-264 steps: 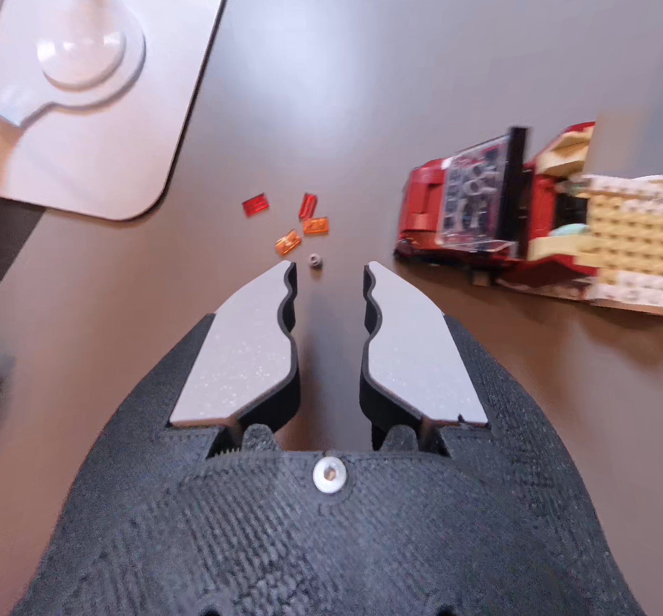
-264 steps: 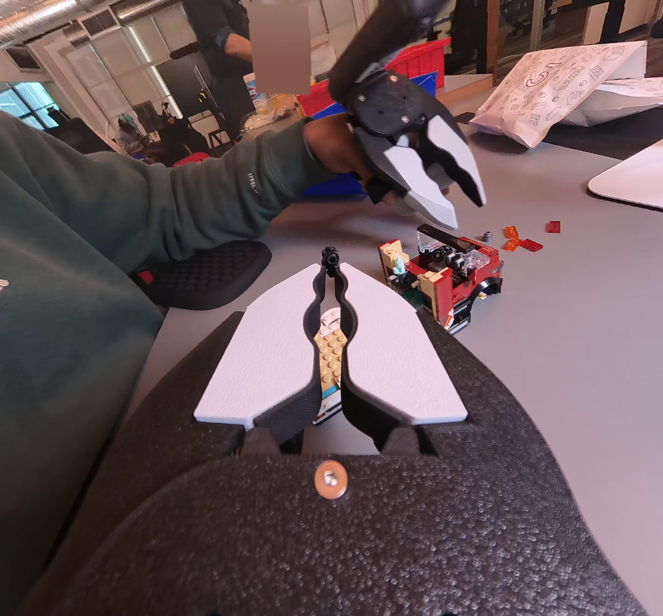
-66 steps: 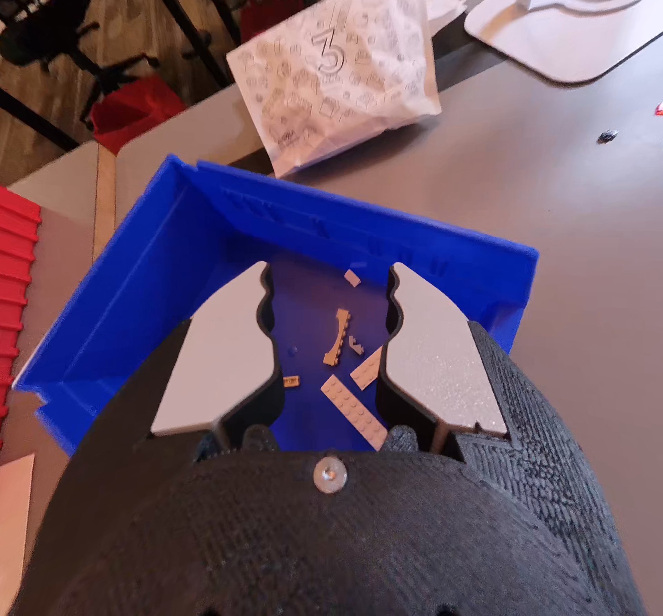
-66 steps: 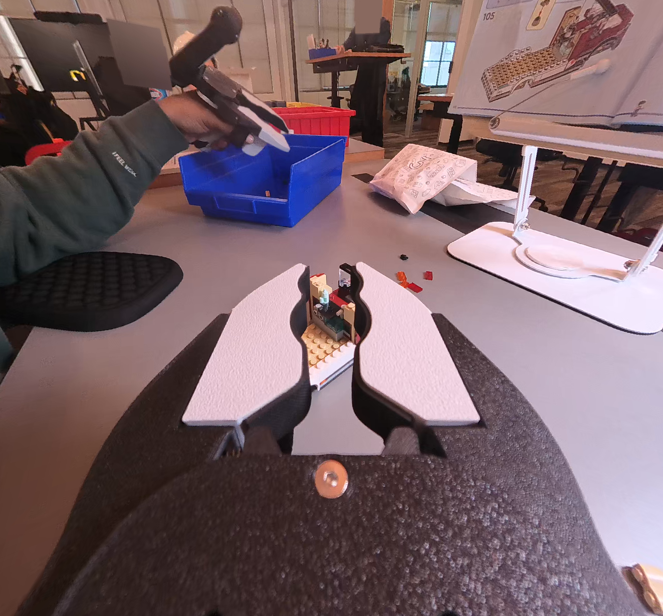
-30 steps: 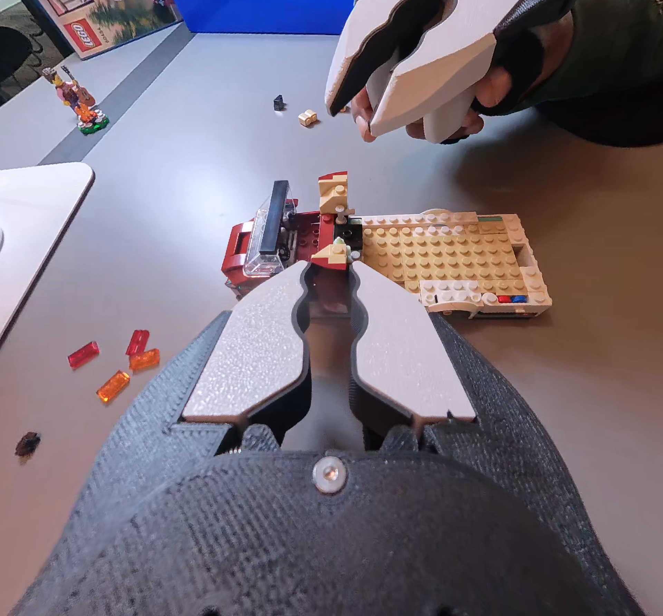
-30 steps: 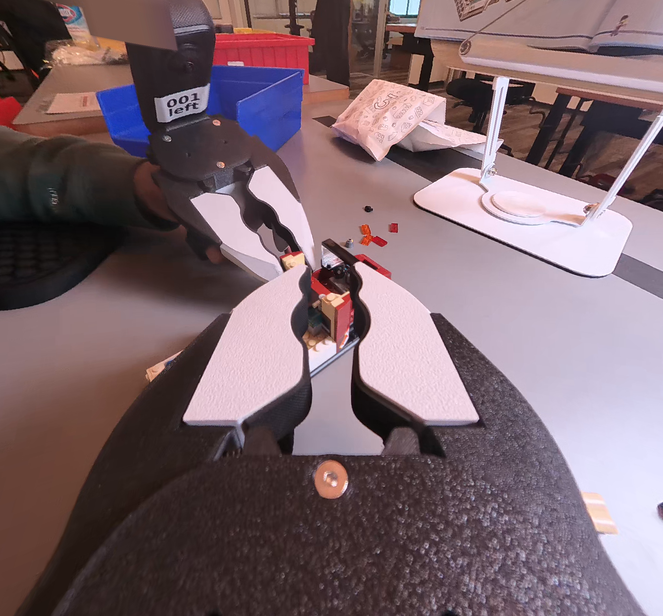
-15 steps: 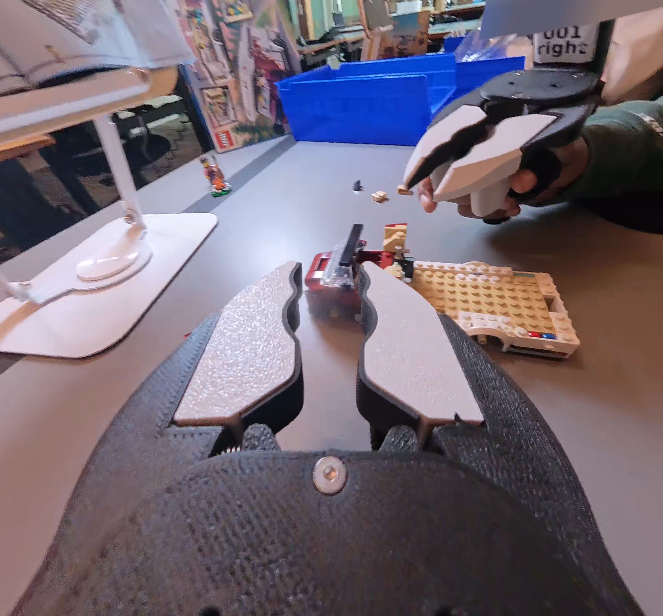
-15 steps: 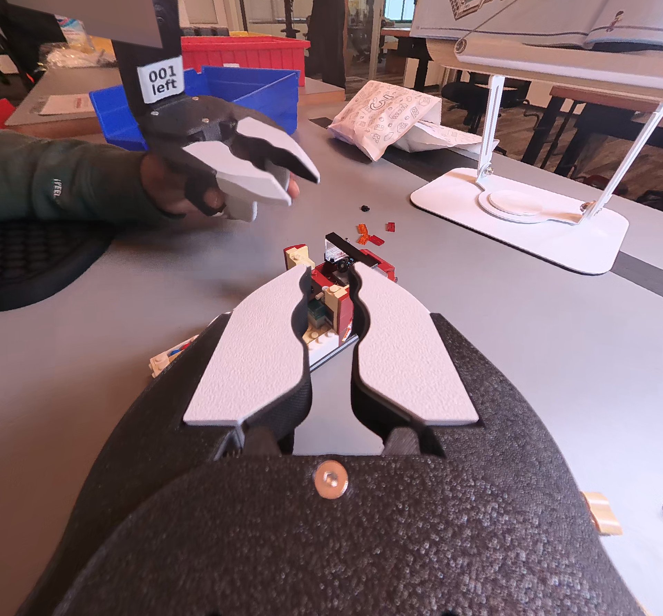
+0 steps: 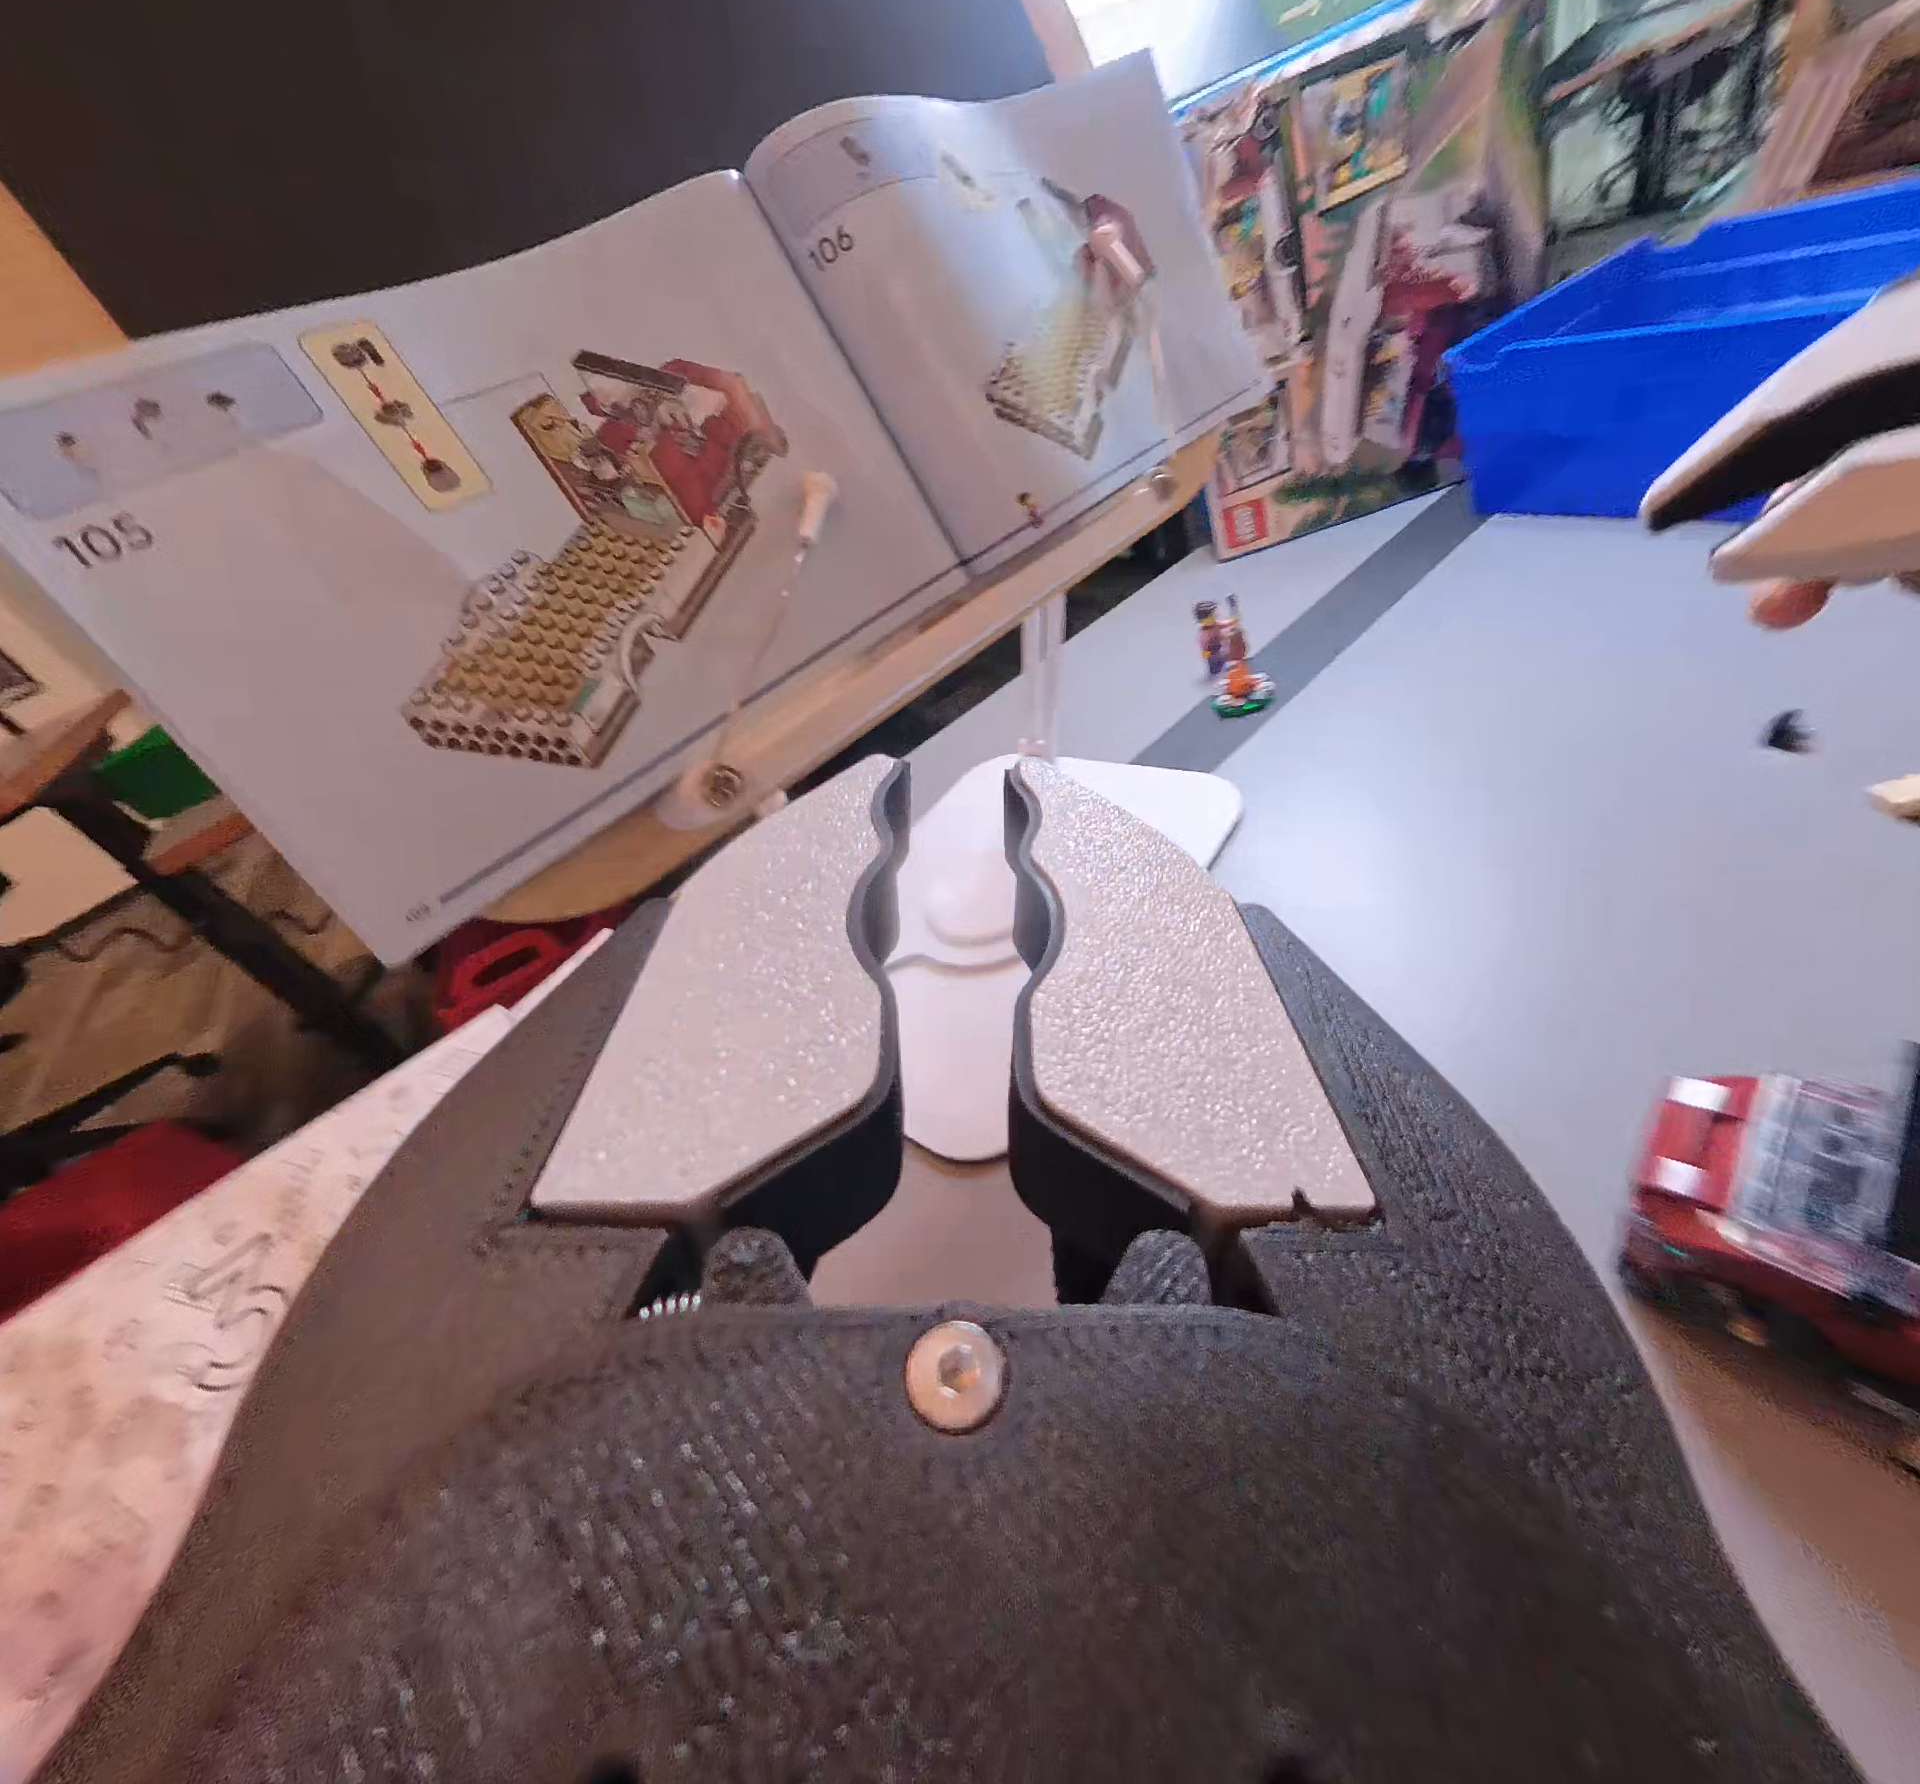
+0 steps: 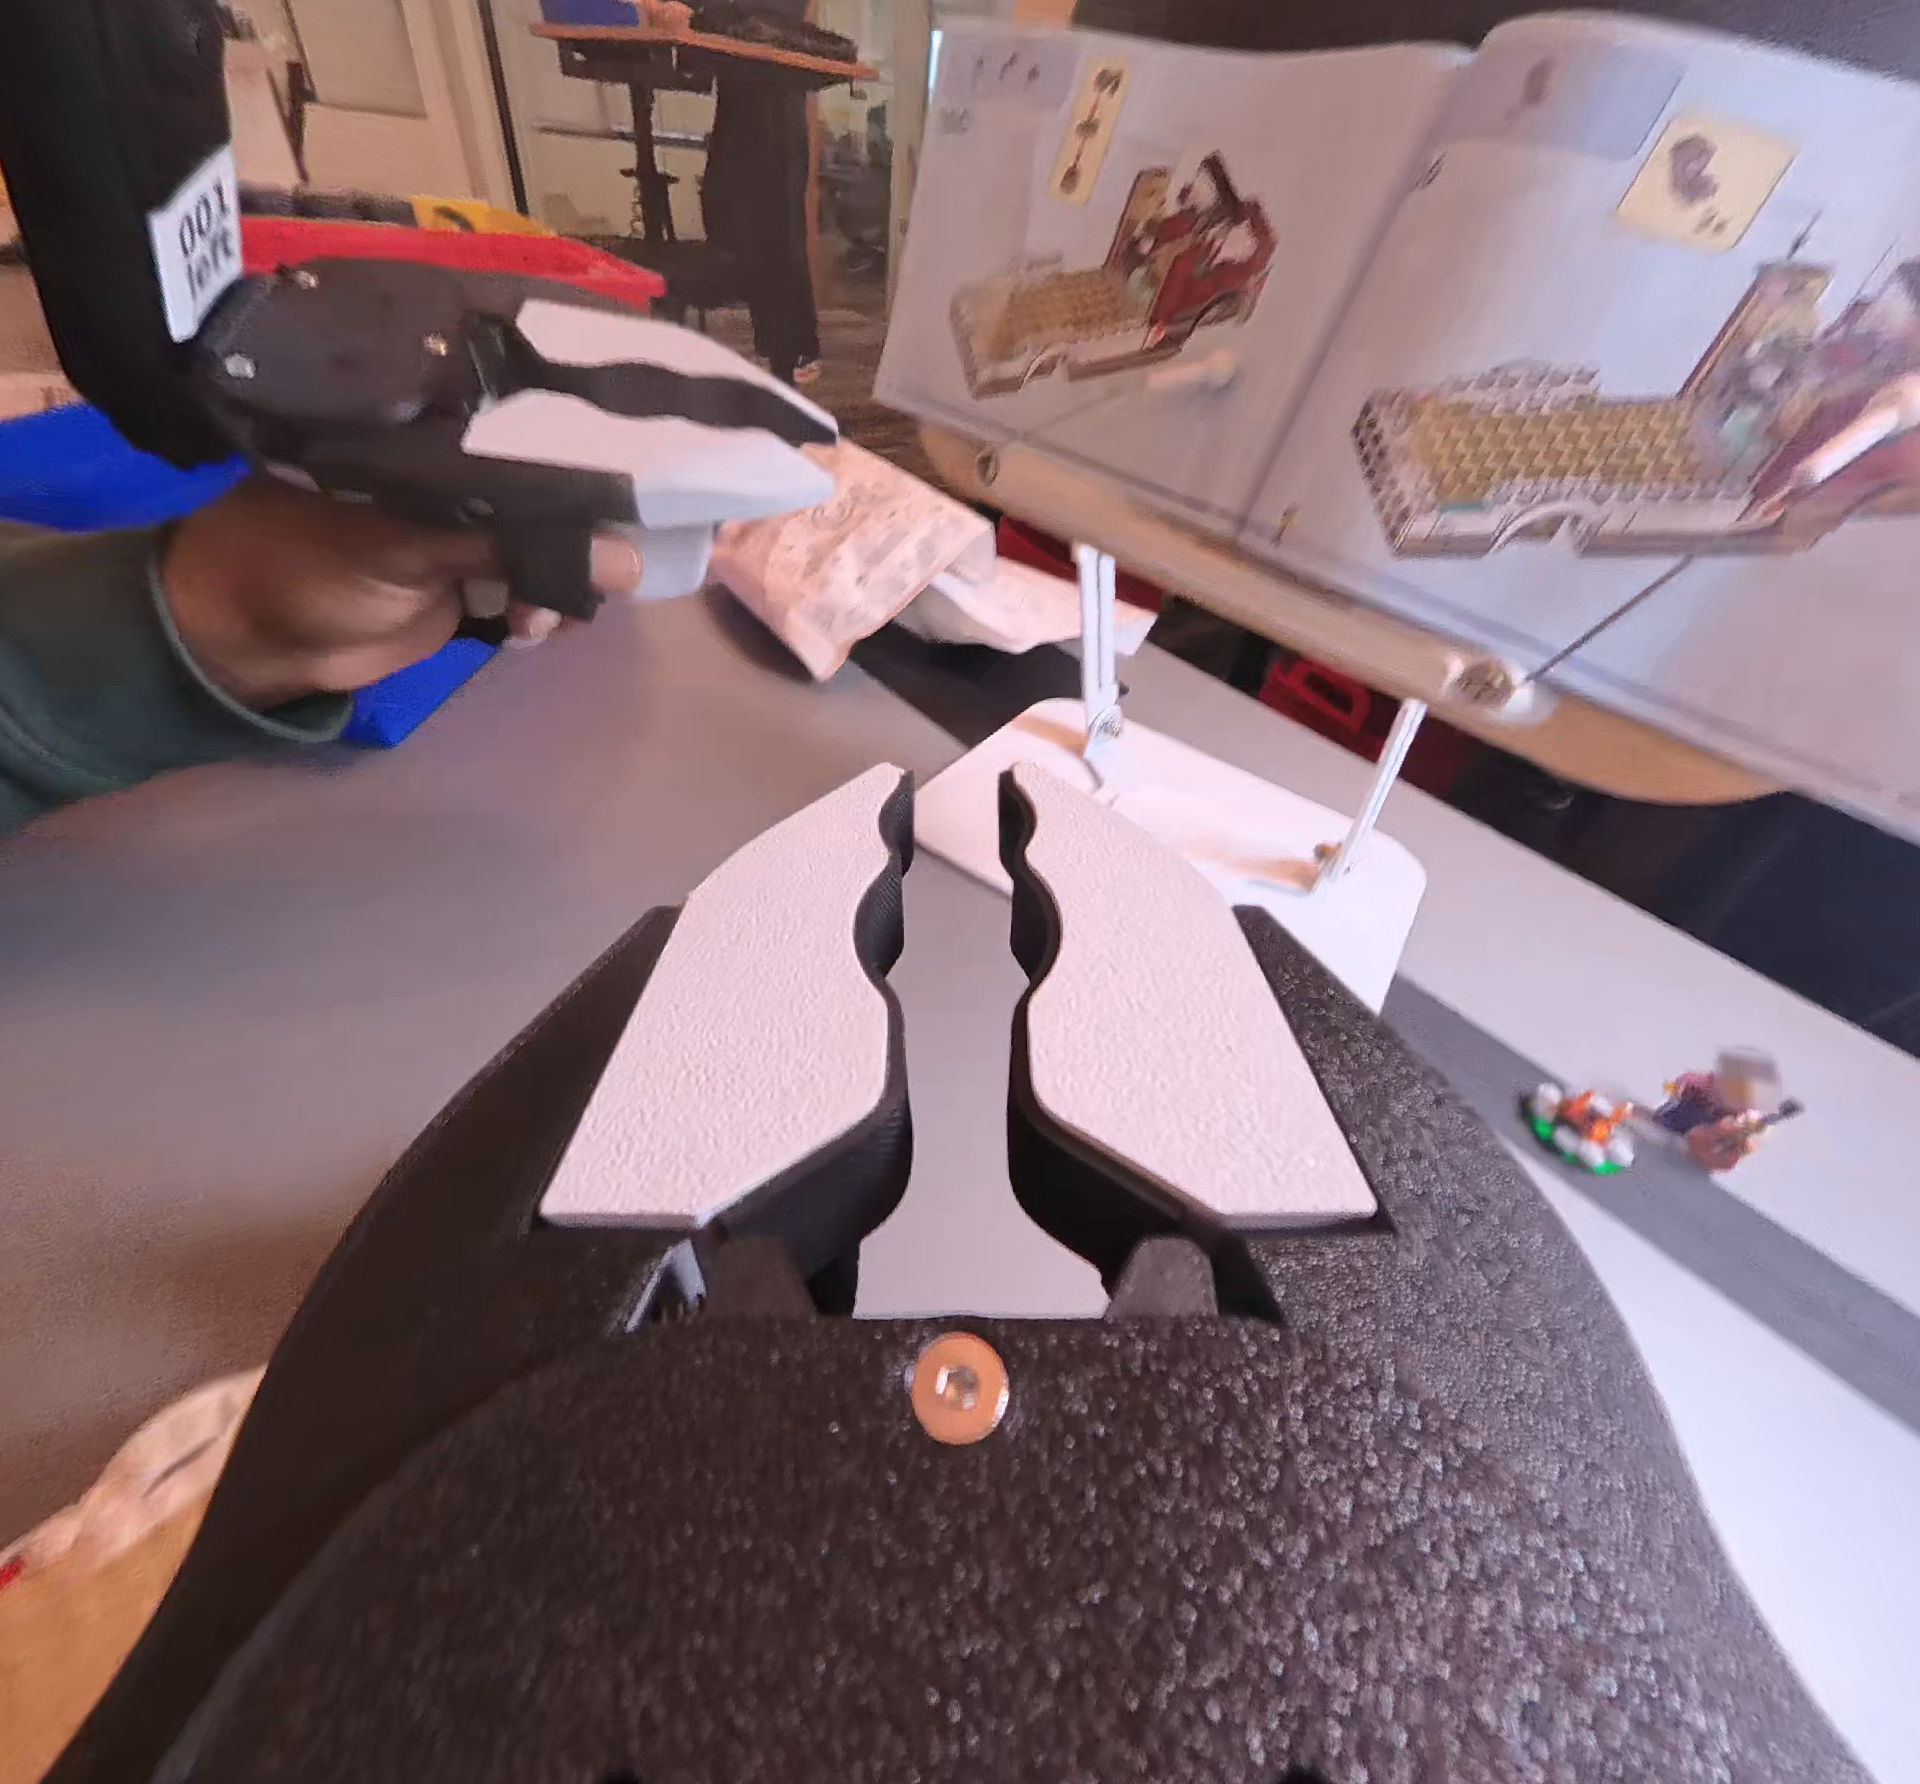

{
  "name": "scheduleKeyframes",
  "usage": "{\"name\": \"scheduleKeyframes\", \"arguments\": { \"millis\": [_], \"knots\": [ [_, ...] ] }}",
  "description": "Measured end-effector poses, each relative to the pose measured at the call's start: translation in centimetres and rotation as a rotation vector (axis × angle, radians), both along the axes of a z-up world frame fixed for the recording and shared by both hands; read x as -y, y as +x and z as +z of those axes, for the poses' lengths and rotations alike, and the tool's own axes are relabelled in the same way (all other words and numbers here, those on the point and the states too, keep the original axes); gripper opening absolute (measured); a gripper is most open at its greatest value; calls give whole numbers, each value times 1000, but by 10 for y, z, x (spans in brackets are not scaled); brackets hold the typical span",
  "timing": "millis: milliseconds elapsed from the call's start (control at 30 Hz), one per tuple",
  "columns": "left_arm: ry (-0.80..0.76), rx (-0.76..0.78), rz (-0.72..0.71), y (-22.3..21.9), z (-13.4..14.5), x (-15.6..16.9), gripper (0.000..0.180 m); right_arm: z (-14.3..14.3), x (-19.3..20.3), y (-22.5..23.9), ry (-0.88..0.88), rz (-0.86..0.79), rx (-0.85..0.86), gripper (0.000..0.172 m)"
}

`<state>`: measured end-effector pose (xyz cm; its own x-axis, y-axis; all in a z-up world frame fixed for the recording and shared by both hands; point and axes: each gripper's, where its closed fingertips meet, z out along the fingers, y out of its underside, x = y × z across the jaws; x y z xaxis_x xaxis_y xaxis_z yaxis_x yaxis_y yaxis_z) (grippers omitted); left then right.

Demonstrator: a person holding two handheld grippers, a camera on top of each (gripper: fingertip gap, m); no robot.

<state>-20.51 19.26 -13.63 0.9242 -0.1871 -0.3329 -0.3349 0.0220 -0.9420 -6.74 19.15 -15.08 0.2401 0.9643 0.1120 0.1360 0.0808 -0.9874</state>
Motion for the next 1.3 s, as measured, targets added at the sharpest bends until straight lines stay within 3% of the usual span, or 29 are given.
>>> {"name": "scheduleKeyframes", "arguments": {
  "millis": [133,267,333,400,467,533,667,800,833,900,1033,1167,1233,1300],
  "knots": [
    [-22,-101,94,-19,11,-52,18,30,-43,-34,70,-89,19,15],
    [-56,-175,129,-25,15,-92,22,47,-115,-41,154,-361,50,23],
    [-91,-288,185,-33,12,-105,21,47,-150,-35,98,-468,29,30],
    [-81,-359,201,-38,13,-109,1,44,-174,-29,43,-523,-6,33],
    [-62,-306,219,-44,19,-105,1,42,-183,-29,34,-530,-23,31],
    [-11,-58,218,-59,27,-96,2,38,-187,-29,52,-535,-17,26],
    [70,722,148,-102,9,-68,6,32,-192,-28,57,-533,-14,18],
    [41,1509,-125,-92,-37,-53,10,30,-191,-26,29,-509,-33,18],
    [-10,1572,-226,-77,-41,-50,3,30,-190,-25,24,-506,-34,18],
    [-88,1407,-291,-39,-36,-44,2,30,-190,-25,19,-493,-35,18],
    [-92,1073,-382,29,17,-46,0,23,-190,-20,-27,-492,-44,12],
    [-39,399,-153,47,33,-81,1,13,-191,-11,-110,-494,-76,19],
    [-21,208,-82,50,36,-98,1,11,-191,-9,-118,-475,-79,20],
    [-44,116,-34,53,33,-113,0,10,-191,-9,-132,-453,-86,20]
  ]
}}
